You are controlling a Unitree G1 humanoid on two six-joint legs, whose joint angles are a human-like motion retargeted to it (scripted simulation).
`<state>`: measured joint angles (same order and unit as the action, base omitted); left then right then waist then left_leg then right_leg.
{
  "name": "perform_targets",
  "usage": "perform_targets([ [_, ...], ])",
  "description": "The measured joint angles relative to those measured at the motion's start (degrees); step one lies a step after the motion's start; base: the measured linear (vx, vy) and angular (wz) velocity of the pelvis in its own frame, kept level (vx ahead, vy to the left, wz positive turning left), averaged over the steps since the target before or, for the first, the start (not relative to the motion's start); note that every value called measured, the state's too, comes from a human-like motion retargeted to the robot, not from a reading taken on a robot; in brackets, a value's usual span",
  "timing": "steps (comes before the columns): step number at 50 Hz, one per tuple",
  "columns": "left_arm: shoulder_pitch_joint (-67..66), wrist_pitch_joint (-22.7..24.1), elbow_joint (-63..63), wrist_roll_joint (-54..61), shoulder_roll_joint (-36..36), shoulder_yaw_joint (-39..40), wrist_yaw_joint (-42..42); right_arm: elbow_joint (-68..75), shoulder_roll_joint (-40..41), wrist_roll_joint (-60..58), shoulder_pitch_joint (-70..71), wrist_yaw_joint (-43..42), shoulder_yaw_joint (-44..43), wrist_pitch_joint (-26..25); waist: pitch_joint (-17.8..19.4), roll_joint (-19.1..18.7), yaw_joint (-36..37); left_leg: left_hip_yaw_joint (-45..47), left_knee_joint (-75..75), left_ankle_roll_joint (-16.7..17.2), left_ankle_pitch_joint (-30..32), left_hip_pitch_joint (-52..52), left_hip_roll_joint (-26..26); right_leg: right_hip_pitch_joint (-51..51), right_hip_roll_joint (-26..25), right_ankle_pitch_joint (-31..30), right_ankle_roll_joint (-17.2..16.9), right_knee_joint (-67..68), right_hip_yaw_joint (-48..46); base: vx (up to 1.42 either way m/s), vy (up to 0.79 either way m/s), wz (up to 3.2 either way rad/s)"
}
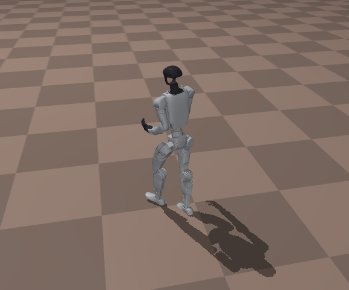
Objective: Walk run
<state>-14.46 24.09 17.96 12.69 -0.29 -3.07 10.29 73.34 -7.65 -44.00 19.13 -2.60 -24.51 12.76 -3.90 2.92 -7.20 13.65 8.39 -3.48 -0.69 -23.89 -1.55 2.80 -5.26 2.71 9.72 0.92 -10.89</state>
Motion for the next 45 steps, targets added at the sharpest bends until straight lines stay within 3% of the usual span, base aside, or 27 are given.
perform_targets([
  [2,0.0,-0.1,0.0,-0.3,-0.1,0.2,0.4,-0.7,-0.1,0.4,-0.2,-0.2,-0.3,0.7,-0.2,0.2,0.6,-0.5,-6.0,1.4,-3.1,-0.3,-2.5,1.8,-0.3,0.8,-0.2,-0.1,-0.8,0.65,-0.06,-0.06],
  [5,0.3,-0.3,0.1,-1.3,-0.1,0.7,0.9,0.4,0.1,0.6,-1.5,-0.7,-0.8,1.0,-0.5,0.8,1.1,2.3,-8.1,0.4,-3.7,0.7,-3.6,3.8,-0.7,0.5,-1.0,0.9,-1.5,0.72,-0.04,-0.04],
  [8,0.4,-0.5,0.3,-2.3,-0.1,1.0,0.9,5.0,0.2,-0.7,-4.2,-0.9,-1.7,0.7,-1.8,1.8,3.2,1.2,-5.2,-5.0,-2.5,1.4,-4.3,5.2,-0.5,-3.1,-3.9,3.0,-0.8,1.08,0.0,-0.42],
  [12,-0.3,-0.5,0.5,-1.8,0.0,1.3,1.2,13.4,0.8,-3.1,-10.1,-2.1,-3.2,-1.1,-3.9,2.4,4.6,0.8,-4.0,-5.7,2.8,4.1,-4.5,6.0,0.5,-16.4,-10.6,9.2,-2.8,1.02,0.02,-0.28],
  [15,0.1,-0.8,0.9,0.2,0.7,1.2,1.1,19.9,1.7,-1.7,-15.0,-4.5,-3.9,-2.9,-4.1,1.0,2.5,-1.8,-2.2,-7.6,0.6,6.7,-3.5,2.6,-1.6,-29.0,-16.7,19.7,-1.1,0.73,0.0,0.5],
  [17,1.0,-1.0,1.2,1.1,1.5,0.6,0.5,23.4,1.8,0.6,-18.2,-4.5,-3.8,-3.6,-3.2,-0.5,1.7,-2.7,-2.0,-7.2,-1.6,9.7,-2.1,-1.9,-3.5,-32.7,-18.8,30.2,-1.2,0.96,-0.04,0.42],
  [19,2.0,-1.2,1.4,1.1,1.8,0.3,-0.2,24.1,2.5,2.1,-22.2,-3.1,-3.5,-4.7,-2.5,-1.8,2.4,-2.9,-2.3,-6.5,-3.5,12.6,-0.9,-5.6,-2.7,-30.5,-18.2,38.0,-2.2,0.8,-0.01,-0.12],
  [22,3.6,-1.4,1.5,0.7,1.9,-0.3,-1.1,24.1,3.7,2.8,-27.6,-1.7,-3.2,-5.8,-1.7,-4.1,1.6,-4.8,-3.0,-5.6,-5.2,15.7,0.4,-11.8,-2.3,-21.2,-15.9,42.0,-1.9,0.7,0.03,0.45],
  [27,3.6,0.2,-0.3,0.5,1.7,-1.7,-0.9,24.1,5.4,0.7,-34.7,-1.7,-2.2,-5.8,-1.0,-6.2,-4.0,-11.4,-4.0,-5.4,-7.2,19.5,-1.1,-19.7,3.3,-10.7,-16.2,33.0,-1.4,0.61,0.01,1.14],
  [32,3.8,0.3,-0.4,1.6,2.4,-2.2,0.0,24.1,6.6,-1.5,-37.7,1.4,-0.8,-7.5,0.1,-3.3,-5.9,-14.1,-4.3,-5.4,-10.2,24.8,-5.4,-23.6,11.2,-8.9,-15.8,13.3,2.2,0.67,-0.12,0.61],
  [35,3.8,0.1,0.2,1.7,3.0,-2.5,-0.2,24.1,6.7,-2.4,-37.1,4.4,-0.6,-8.2,0.8,-3.1,-7.0,-16.8,-4.6,-4.7,-11.4,28.3,-5.8,-26.2,12.5,-6.0,-14.5,3.3,5.5,0.63,-0.14,0.7],
  [38,3.6,0.0,0.5,1.4,2.8,-2.6,-0.1,24.1,5.8,-3.1,-35.1,4.8,-1.0,-7.5,0.9,-4.0,-7.4,-18.8,-4.0,-4.0,-12.4,30.7,-5.3,-26.9,12.8,-3.5,-19.6,-2.7,5.9,0.82,-0.21,0.55],
  [40,3.3,0.0,0.8,1.2,2.5,-2.3,0.4,24.1,4.9,-2.9,-33.1,3.4,-1.2,-7.1,0.8,-4.2,-8.0,-20.0,-3.0,-3.2,-12.1,31.9,-5.3,-26.8,12.2,-4.6,-18.6,-1.0,7.1,0.76,-0.22,0.56],
  [43,2.4,0.0,1.5,1.4,1.9,-2.0,1.3,23.7,3.6,-2.0,-29.8,0.4,-2.3,-7.4,-0.7,-4.5,-9.1,-21.6,-0.9,-0.1,-8.2,32.9,-5.2,-26.2,11.8,-6.8,-17.5,3.0,3.9,0.82,-0.27,0.81],
  [45,1.4,-0.2,2.0,1.5,1.7,-1.7,2.0,22.9,3.0,-1.2,-28.0,-0.9,-3.4,-7.4,-1.5,-5.3,-11.3,-24.2,2.3,3.7,-2.1,32.8,-3.7,-24.5,9.7,-9.5,-17.2,3.9,9.7,0.75,-0.27,1.25],
])
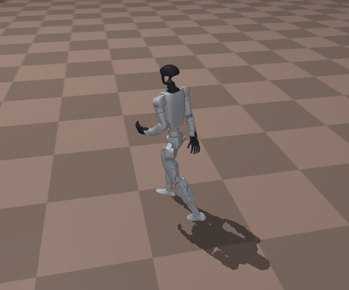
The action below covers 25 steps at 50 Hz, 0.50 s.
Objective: Walk run
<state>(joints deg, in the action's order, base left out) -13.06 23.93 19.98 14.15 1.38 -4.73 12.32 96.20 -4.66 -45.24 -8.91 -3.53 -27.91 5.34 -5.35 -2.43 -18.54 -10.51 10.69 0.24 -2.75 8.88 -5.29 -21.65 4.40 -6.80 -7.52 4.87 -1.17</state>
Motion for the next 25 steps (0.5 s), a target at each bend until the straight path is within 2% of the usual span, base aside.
perform_targets([
  [3,-1.0,-0.5,1.0,0.1,-0.5,-0.2,0.3,-0.6,-1.5,2.9,3.4,0.2,-1.1,0.6,-1.3,-0.6,0.0,0.7,9.4,7.5,14.9,-2.9,1.8,2.1,0.1,1.6,3.5,2.1,-2.1,1.01,-0.42,0.75],
  [5,-1.2,-0.8,1.2,0.3,-0.6,-0.9,-0.3,-1.2,-2.6,4.9,6.0,1.2,-1.6,0.9,-1.8,0.9,0.7,2.7,20.0,11.6,22.7,-7.3,1.0,4.4,1.8,2.5,6.0,2.2,-5.0,0.74,-0.29,0.53],
  [7,-0.6,-0.6,1.0,0.1,-0.4,-1.2,-0.1,-2.2,-3.6,6.4,9.3,2.4,-1.9,1.0,-2.4,2.7,1.9,7.3,29.8,12.4,28.1,-12.6,1.3,6.3,2.9,3.9,7.6,2.0,-7.6,0.78,-0.32,0.43],
  [8,-0.3,-0.3,0.9,-0.2,-0.5,-1.1,0.4,-2.9,-4.1,6.9,11.0,2.9,-2.2,1.0,-2.4,3.0,1.9,8.2,33.6,11.1,28.7,-15.2,2.2,7.2,2.0,4.8,8.3,2.0,-5.4,0.62,-0.26,0.66],
  [11,0.1,-0.2,0.7,-0.7,-1.1,-0.7,1.4,-5.6,-5.2,7.4,15.9,3.8,-2.9,1.1,-1.7,4.0,3.8,12.7,40.1,5.2,19.9,-22.8,3.8,10.6,1.4,5.8,9.1,0.7,-6.6,0.4,-0.17,0.26],
  [15,-0.2,0.1,-0.3,-0.3,-1.6,-0.7,1.0,-11.1,-6.3,7.9,20.9,4.9,-2.4,2.9,-0.8,6.1,9.5,21.6,38.3,-1.9,9.3,-31.8,5.5,14.5,0.7,6.5,9.9,-1.1,-6.9,0.67,-0.21,-0.43],
  [18,-0.5,0.2,-1.0,-0.3,-1.5,-0.5,1.3,-15.3,-6.9,8.6,23.2,5.2,-1.4,5.0,-0.1,5.8,11.8,24.6,26.1,-3.4,5.3,-35.0,5.8,17.4,-1.2,8.1,10.5,-2.1,-9.2,0.61,-0.16,0.11],
  [20,-0.3,0.1,-1.2,-0.3,-1.5,-0.3,1.5,-17.8,-7.3,9.1,24.4,5.2,-1.0,6.2,0.7,4.9,12.7,26.2,16.0,-4.8,5.5,-36.3,6.0,19.4,-3.6,9.5,11.1,-2.5,-9.5,0.52,-0.12,0.48],
  [22,0.0,0.0,-1.1,-0.2,-1.6,-0.2,1.5,-19.6,-7.6,9.2,24.9,5.0,-1.0,7.3,1.2,3.8,12.8,29.7,6.1,-4.8,3.8,-36.4,5.9,21.6,-5.9,10.8,11.7,-2.9,-10.9,0.61,-0.13,0.67],
  [25,0.5,-0.3,-0.6,-0.1,-1.8,0.1,1.0,-20.3,-7.9,9.6,25.0,4.7,-0.9,8.6,1.3,3.5,13.1,31.7,-4.7,-5.0,-0.8,-36.7,2.4,24.9,-7.7,12.0,12.1,-3.8,-14.8,0.7,-0.13,0.63],
])
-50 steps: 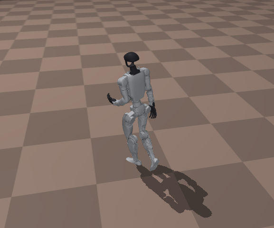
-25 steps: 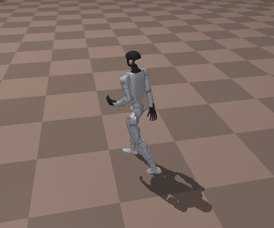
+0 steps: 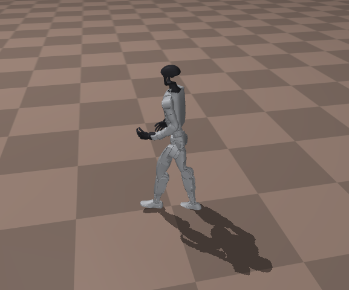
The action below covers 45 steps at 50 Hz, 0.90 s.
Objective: Walk run
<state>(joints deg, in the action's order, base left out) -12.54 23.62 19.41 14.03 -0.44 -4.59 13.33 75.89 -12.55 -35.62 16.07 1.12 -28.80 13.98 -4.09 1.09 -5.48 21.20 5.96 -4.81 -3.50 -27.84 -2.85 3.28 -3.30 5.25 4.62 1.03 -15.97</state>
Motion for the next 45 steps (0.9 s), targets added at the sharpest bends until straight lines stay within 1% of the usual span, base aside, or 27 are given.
perform_targets([
  [2,-0.1,-0.2,0.3,0.0,-0.2,0.4,-0.3,1.2,0.3,0.0,-0.7,0.2,0.2,0.5,-0.6,0.9,0.2,0.7,-3.0,-1.6,-1.7,0.3,-1.2,1.5,-0.1,-0.3,-0.3,0.3,-0.6,0.83,-0.1,0.33],
  [3,-0.3,-0.3,0.4,0.1,-0.3,0.8,-0.3,2.1,0.6,-0.1,-1.3,0.5,0.2,0.6,-0.8,1.4,0.9,1.8,-3.1,-2.2,-1.7,0.7,-1.0,2.1,-0.2,-0.7,-0.6,0.9,0.2,0.73,-0.07,-0.1],
  [4,-0.6,-0.4,0.5,0.1,-0.5,1.2,-0.3,3.1,0.9,-0.3,-2.0,1.0,0.1,0.7,-1.2,2.0,1.6,2.9,-2.4,-3.5,-1.7,1.3,-0.9,2.6,0.0,-1.6,-1.3,1.5,0.8,0.65,-0.05,-0.26],
  [5,-0.9,-0.7,0.5,0.1,-0.6,1.6,-0.2,4.3,1.3,-0.5,-2.8,1.6,-0.1,0.8,-1.7,2.7,2.3,4.0,-1.2,-5.2,-1.6,1.9,-0.7,3.0,0.4,-2.7,-2.0,2.2,1.3,0.78,-0.03,-0.25],
  [7,-1.5,-0.8,0.4,-0.1,-0.8,2.4,-0.3,6.9,2.2,-1.2,-5.1,2.7,-0.6,1.0,-2.8,3.3,3.6,4.8,-0.6,-6.0,1.0,2.9,-0.9,4.1,0.7,-6.9,-4.4,3.7,0.6,1.05,0.0,-0.15],
  [8,-1.7,-0.9,0.4,-0.2,-0.8,2.7,-0.4,8.1,2.7,-1.4,-6.5,2.9,-0.8,0.8,-3.3,3.3,3.9,4.9,-0.9,-5.8,3.1,3.9,-1.1,4.7,0.7,-10.0,-5.8,4.8,-0.6,1.13,0.02,0.09],
  [10,-2.2,-1.0,0.5,-0.3,-1.0,3.1,-0.6,10.8,3.6,-1.4,-10.0,2.0,-1.1,0.0,-4.5,3.7,4.3,1.5,-0.6,-7.0,4.3,5.1,-2.3,5.2,1.6,-18.7,-9.4,8.1,-2.1,0.97,0.02,0.26],
  [12,-2.0,-1.3,0.7,0.1,-0.8,3.4,-0.9,14.0,4.5,-0.6,-13.6,-0.4,-1.2,-1.0,-4.6,3.1,4.4,-4.1,0.9,-7.8,2.4,5.9,-2.7,3.8,0.7,-28.5,-13.2,14.4,1.0,1.01,0.02,0.59],
  [13,-1.5,-1.5,0.7,0.5,-0.6,3.4,-1.1,15.7,4.8,0.1,-15.1,-1.8,-1.4,-1.5,-4.3,1.9,3.4,-5.4,1.7,-7.8,1.3,7.0,-2.0,2.0,-1.5,-32.2,-14.4,18.7,3.1,0.85,-0.01,1.17],
  [15,-0.5,-1.7,0.7,1.0,-0.2,3.0,-1.7,19.5,4.8,1.4,-17.7,-3.9,-1.7,-2.7,-3.3,0.4,1.6,-5.8,2.1,-8.0,-0.8,10.5,-1.7,-3.2,-2.6,-35.3,-15.3,32.6,3.3,0.83,-0.04,1.18],
  [17,0.8,-1.7,0.5,1.1,0.3,2.9,-2.4,21.5,5.2,1.1,-20.1,-4.4,-2.4,-4.8,-3.2,-2.3,1.9,-7.3,1.7,-7.1,-2.2,12.7,0.7,-6.7,-5.0,-34.0,-15.1,36.9,4.8,0.71,-0.04,0.53],
  [19,2.5,-1.8,0.7,1.1,0.4,2.8,-3.1,21.5,5.8,-0.3,-22.6,-4.3,-3.4,-6.9,-2.7,-4.4,1.0,-9.5,1.7,-6.4,-3.3,14.4,1.6,-11.3,-5.8,-27.2,-13.6,40.3,6.3,0.64,-0.05,0.83],
  [22,4.5,-1.7,0.1,0.7,0.5,2.2,-4.2,21.5,6.8,-2.6,-25.9,-4.5,-4.4,-7.1,-2.0,-6.5,-2.1,-13.0,0.6,-5.9,-4.3,17.5,1.5,-16.8,-3.8,-18.5,-11.7,40.2,7.4,0.84,-0.09,1.46],
  [23,4.9,-1.6,-0.2,0.5,0.6,1.8,-4.6,21.5,7.0,-3.0,-26.9,-4.5,-4.2,-6.7,-1.6,-7.1,-3.4,-15.0,0.3,-5.9,-4.6,18.5,1.1,-18.4,-2.3,-15.4,-11.1,38.9,7.4,0.66,-0.08,1.68],
  [24,5.3,-1.4,-0.6,0.3,0.6,1.5,-4.8,21.4,7.2,-3.4,-27.8,-4.5,-4.0,-6.6,-1.2,-7.3,-4.5,-16.7,0.0,-6.0,-4.9,19.5,0.5,-19.7,-0.6,-13.7,-11.0,36.4,7.5,0.62,-0.09,1.62],
  [25,5.7,-1.3,-1.0,0.1,0.6,1.2,-4.9,21.2,7.4,-3.8,-28.7,-4.6,-3.8,-6.5,-0.9,-7.5,-5.5,-18.1,-0.3,-6.0,-5.2,20.5,-0.1,-20.7,1.3,-12.8,-11.2,33.3,7.7,0.65,-0.12,1.4],
  [27,6.4,-1.3,-1.4,0.2,0.6,1.0,-4.8,21.2,7.7,-5.0,-29.9,-4.6,-3.5,-6.6,-0.1,-6.9,-6.9,-20.5,-0.9,-6.1,-6.1,22.9,-1.8,-21.9,5.3,-13.1,-12.3,25.1,7.6,0.66,-0.16,1.25],
  [30,7.6,-1.5,-1.4,0.8,0.9,0.7,-4.5,21.5,7.6,-6.2,-30.5,-4.4,-3.2,-7.6,1.1,-4.9,-8.7,-23.7,-1.3,-6.0,-7.5,27.1,-4.9,-23.6,10.8,-12.8,-13.4,13.7,8.3,0.62,-0.19,1.11],
  [32,8.1,-1.7,-1.3,1.1,1.1,0.7,-4.2,21.5,7.5,-6.3,-30.4,-3.9,-2.9,-8.2,1.8,-4.1,-9.3,-25.7,-1.6,-5.5,-8.4,30.0,-5.8,-25.3,12.2,-10.9,-13.8,7.4,10.9,0.7,-0.26,0.9],
  [35,8.1,-1.7,-1.0,0.9,1.3,1.0,-3.9,21.5,6.9,-6.6,-29.5,-3.5,-2.5,-8.5,2.3,-4.3,-9.6,-28.2,-1.4,-4.3,-9.6,33.5,-5.4,-26.8,12.5,-7.3,-16.5,-0.8,14.9,0.75,-0.32,0.69],
  [37,7.8,-1.7,-0.7,0.6,0.9,1.3,-3.8,21.5,6.2,-6.8,-28.5,-3.7,-2.1,-8.5,2.1,-4.8,-9.8,-29.3,-0.4,-3.4,-9.6,34.8,-4.7,-26.5,11.6,-7.5,-15.5,-2.2,16.0,0.85,-0.41,0.63],
  [38,7.6,-1.7,-0.4,0.6,0.7,1.6,-3.7,21.3,5.8,-6.8,-27.7,-3.8,-1.9,-8.7,1.8,-4.7,-9.7,-29.5,0.2,-2.7,-9.1,35.3,-4.8,-26.4,11.0,-8.5,-14.5,-1.1,16.9,0.83,-0.41,0.6],
  [40,6.5,-1.8,0.1,0.8,0.2,1.8,-3.5,20.8,5.1,-7.1,-26.6,-4.0,-1.6,-9.0,0.6,-4.4,-10.1,-30.6,1.5,-0.8,-6.7,36.1,-4.8,-26.2,11.1,-10.5,-13.2,1.9,12.6,0.75,-0.37,0.87],
  [41,5.7,-1.8,0.4,0.9,0.1,1.8,-3.3,20.5,4.9,-7.2,-26.0,-4.1,-1.7,-9.1,0.1,-4.8,-11.4,-32.0,2.9,0.8,-4.2,36.2,-4.2,-25.4,10.8,-12.6,-13.4,2.5,13.3,0.94,-0.52,1.28],
  [42,4.9,-1.9,0.6,1.0,-0.2,2.0,-3.0,20.2,4.6,-7.3,-25.4,-4.1,-1.8,-9.3,-0.4,-5.2,-12.3,-32.9,4.4,2.5,-1.0,36.2,-3.4,-24.7,10.2,-13.8,-12.9,3.2,14.4,1.09,-0.63,1.2],
  [43,4.0,-2.0,0.9,1.1,-0.5,2.4,-2.6,20.0,4.3,-7.4,-24.7,-4.0,-1.7,-9.4,-0.8,-5.8,-12.4,-33.1,6.3,4.6,3.4,35.8,-2.4,-23.9,9.1,-13.1,-11.0,4.0,16.4,0.91,-0.5,0.84],
  [45,2.6,-2.5,1.6,1.3,-1.6,2.6,-2.1,19.5,3.2,-7.1,-22.8,-3.4,-1.9,-9.6,-1.6,-6.6,-12.3,-33.0,12.3,9.5,13.8,33.8,-1.1,-22.6,8.4,-11.1,-7.7,5.4,15.6,0.72,-0.35,0.63],
])
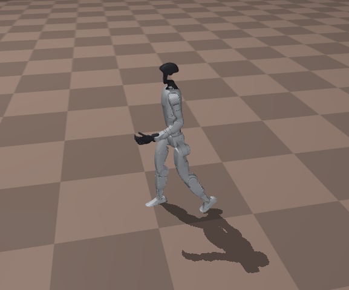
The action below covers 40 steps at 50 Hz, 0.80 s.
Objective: Walk run
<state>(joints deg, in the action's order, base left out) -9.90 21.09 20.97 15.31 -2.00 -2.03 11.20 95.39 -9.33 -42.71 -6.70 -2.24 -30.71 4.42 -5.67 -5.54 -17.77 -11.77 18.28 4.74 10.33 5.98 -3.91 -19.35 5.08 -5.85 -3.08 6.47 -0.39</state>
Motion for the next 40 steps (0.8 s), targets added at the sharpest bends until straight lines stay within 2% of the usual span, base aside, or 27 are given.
perform_targets([
  [2,-1.0,-0.5,-0.1,0.0,-0.6,-0.7,-0.7,-0.7,-1.1,0.9,2.3,0.8,0.1,0.1,-0.6,1.0,0.2,1.9,9.9,4.9,8.4,-4.1,-0.3,2.6,1.2,1.7,1.9,-0.2,-2.9,0.79,-0.39,0.69],
  [3,-1.1,-0.5,-0.3,-0.1,-0.7,-0.9,-0.8,-1.3,-1.5,1.4,3.6,1.1,0.2,0.1,-0.9,2.0,0.6,4.3,15.5,6.1,11.5,-6.8,-0.6,3.9,3.1,2.1,2.3,-0.6,-7.9,0.78,-0.42,0.59],
  [5,-1.1,-0.3,-0.7,-0.8,-0.7,-0.8,0.2,-2.8,-2.1,2.3,6.0,1.3,0.7,0.5,-1.7,3.5,1.6,9.3,24.8,4.8,17.4,-12.2,1.0,5.9,2.2,3.9,3.9,-1.1,-5.1,0.63,-0.38,0.62],
  [8,-0.9,-0.3,-1.0,-1.8,-0.6,-0.1,2.3,-5.8,-2.9,2.2,10.0,1.7,2.0,1.3,-1.4,4.5,2.3,12.7,32.8,-1.4,8.4,-19.9,3.0,9.4,1.5,5.3,4.9,-2.4,-7.4,0.67,-0.42,0.6],
  [10,-1.1,-0.5,-1.5,-1.8,-0.7,0.2,2.8,-8.1,-3.6,1.0,12.7,1.8,2.7,1.9,-1.0,5.7,4.7,16.5,33.8,-4.3,3.9,-24.2,3.3,11.7,0.9,5.8,5.6,-3.3,-8.2,0.45,-0.28,-0.2],
  [14,-1.4,-0.2,-2.4,-2.3,-0.7,0.2,2.3,-13.3,-4.8,-0.5,17.0,1.9,3.4,3.8,-0.3,6.5,9.3,22.1,26.3,-7.1,-5.6,-31.3,3.6,15.2,-1.2,7.2,6.5,-4.5,-9.7,0.62,-0.28,-0.18],
  [17,-1.5,-0.2,-2.9,-2.9,-1.1,0.2,1.9,-16.6,-5.5,0.3,19.3,1.6,4.1,5.8,0.5,6.0,11.5,26.1,13.2,-9.7,-7.1,-33.5,3.7,18.1,-3.9,8.8,7.3,-4.9,-10.8,0.62,-0.24,0.2],
  [20,-1.4,-0.1,-2.8,-2.6,-1.8,0.3,1.4,-19.2,-5.9,1.6,20.7,1.1,4.3,7.3,1.4,4.7,12.7,33.2,-1.4,-10.7,-7.4,-33.5,3.9,21.2,-7.1,10.5,8.0,-5.3,-12.9,0.58,-0.2,0.38],
  [22,-1.1,-0.2,-2.4,-2.0,-2.3,0.3,1.0,-20.1,-5.9,2.2,21.1,0.9,4.1,8.1,1.6,4.2,13.1,35.6,-9.5,-10.7,-9.3,-33.2,1.0,23.5,-8.5,11.2,8.1,-5.8,-15.5,0.68,-0.19,0.61],
  [25,-1.3,-0.4,-1.8,-1.2,-3.0,0.4,0.7,-19.9,-5.4,2.6,20.2,0.9,3.6,9.0,1.1,5.0,12.8,37.0,-16.3,-13.8,-10.9,-32.0,-3.0,26.1,-8.9,10.7,6.8,-5.3,-17.9,0.74,-0.19,0.64],
  [27,-1.7,-0.6,-1.5,-1.3,-3.3,1.2,0.9,-18.6,-4.6,1.9,18.7,1.0,3.4,9.3,0.8,6.4,14.7,35.8,-15.1,-17.1,-8.3,-31.1,-3.6,27.4,-8.4,8.6,4.7,-3.7,-16.5,0.97,-0.23,-0.24],
  [28,-2.1,-0.7,-1.3,-1.4,-3.4,1.7,0.9,-17.6,-4.1,1.2,17.7,1.1,3.5,9.3,0.5,6.9,15.5,36.3,-14.3,-17.3,-7.9,-30.5,-3.5,28.1,-8.2,6.8,3.2,-2.7,-16.3,1.05,-0.22,-0.47],
  [30,-3.1,-0.5,-0.9,-1.3,-3.3,2.3,0.5,-15.0,-3.0,-0.8,15.6,0.8,4.1,8.4,-0.1,8.0,16.9,33.5,-13.5,-18.3,-6.5,-29.8,-4.2,29.3,-7.1,0.2,-0.7,0.1,-17.3,0.94,-0.16,-0.34],
  [32,-3.5,-0.8,-0.1,-0.3,-3.2,2.8,0.0,-11.7,-2.3,-3.4,13.4,-0.4,4.6,6.7,-0.7,8.0,15.9,29.7,-11.5,-18.7,-9.0,-29.1,-4.8,28.7,-6.6,-10.9,-5.8,5.0,-18.1,0.89,-0.12,0.33],
  [33,-3.5,-1.0,0.2,0.3,-3.1,3.0,-0.5,-10.0,-2.1,-4.5,12.3,-1.1,5.2,6.1,-0.5,7.3,15.5,28.4,-10.4,-18.6,-10.3,-28.5,-4.0,27.5,-7.4,-15.9,-7.9,8.6,-16.1,0.93,-0.13,0.74],
  [35,-3.1,-1.0,0.6,1.3,-2.8,2.4,-2.1,-6.5,-2.4,-6.5,10.2,-2.3,6.0,5.4,-0.1,3.7,12.8,27.6,-9.8,-19.0,-12.4,-25.4,-1.7,23.0,-11.9,-22.5,-9.3,17.9,-14.0,0.83,-0.11,1.21],
  [37,-2.1,-0.4,0.7,1.8,-2.6,1.8,-3.1,-4.2,-3.2,-8.0,7.6,-2.7,6.5,4.2,0.7,1.2,11.9,25.2,-9.8,-18.7,-14.2,-22.2,-0.8,18.2,-13.6,-23.2,-10.0,28.4,-12.3,0.95,-0.09,0.8],
  [40,0.6,-0.3,0.8,2.3,-2.5,1.5,-3.3,-2.5,-3.2,-8.3,3.9,-4.4,6.3,2.1,2.3,-2.5,11.8,22.4,-9.6,-17.7,-16.1,-19.0,1.2,11.7,-13.8,-13.6,-6.7,36.2,-10.7,0.62,-0.03,0.56],
])
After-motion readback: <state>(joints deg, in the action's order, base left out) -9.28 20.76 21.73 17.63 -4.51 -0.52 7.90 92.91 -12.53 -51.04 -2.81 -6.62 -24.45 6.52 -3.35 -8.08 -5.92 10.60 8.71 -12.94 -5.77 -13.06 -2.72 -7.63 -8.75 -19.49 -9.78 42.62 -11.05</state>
